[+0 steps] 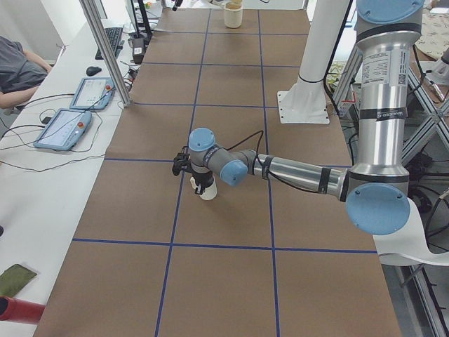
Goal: Left arm hands cup to right arm to dump lemon
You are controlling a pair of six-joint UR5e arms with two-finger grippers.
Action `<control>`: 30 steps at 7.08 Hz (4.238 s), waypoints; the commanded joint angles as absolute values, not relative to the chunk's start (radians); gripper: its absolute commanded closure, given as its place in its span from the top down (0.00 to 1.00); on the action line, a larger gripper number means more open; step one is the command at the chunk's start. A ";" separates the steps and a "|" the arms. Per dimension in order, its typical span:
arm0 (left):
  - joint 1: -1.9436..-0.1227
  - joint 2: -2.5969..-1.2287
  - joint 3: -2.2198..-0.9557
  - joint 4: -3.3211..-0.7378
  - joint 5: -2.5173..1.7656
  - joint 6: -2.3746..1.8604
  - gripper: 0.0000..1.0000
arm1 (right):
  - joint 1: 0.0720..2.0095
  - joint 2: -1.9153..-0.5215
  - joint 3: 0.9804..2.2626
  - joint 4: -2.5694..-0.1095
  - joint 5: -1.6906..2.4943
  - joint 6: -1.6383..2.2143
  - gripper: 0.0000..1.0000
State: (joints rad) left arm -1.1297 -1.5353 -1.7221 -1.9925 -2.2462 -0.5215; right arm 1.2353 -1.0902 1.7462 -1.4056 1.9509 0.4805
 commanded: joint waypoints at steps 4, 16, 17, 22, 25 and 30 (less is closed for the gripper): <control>-1.127 -1.536 -1.698 -2.032 -2.246 -0.512 1.00 | 1.434 -1.120 1.741 -1.730 2.262 0.221 1.00; -1.565 -1.569 -1.719 -1.488 -2.290 0.201 1.00 | 1.597 -1.508 1.664 -1.945 2.266 -0.238 1.00; -1.565 -1.550 -1.733 -1.499 -2.290 0.202 1.00 | 1.597 -1.552 1.666 -1.811 2.243 -0.236 1.00; -1.565 -1.519 -1.742 -1.500 -2.312 0.193 1.00 | 1.594 -1.621 1.655 -1.667 2.214 -0.236 1.00; -1.565 -1.514 -1.749 -1.499 -2.309 0.199 1.00 | 1.589 -1.620 1.655 -1.666 2.214 -0.236 1.00; -1.565 -1.514 -1.758 -1.499 -2.310 0.201 1.00 | 1.585 -1.621 1.655 -1.666 2.217 -0.245 1.00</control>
State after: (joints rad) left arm -1.5647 -1.5141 -1.7565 -1.4987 -2.3102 0.1999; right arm 1.5859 -1.6214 1.6552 -1.6660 2.2154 -0.2437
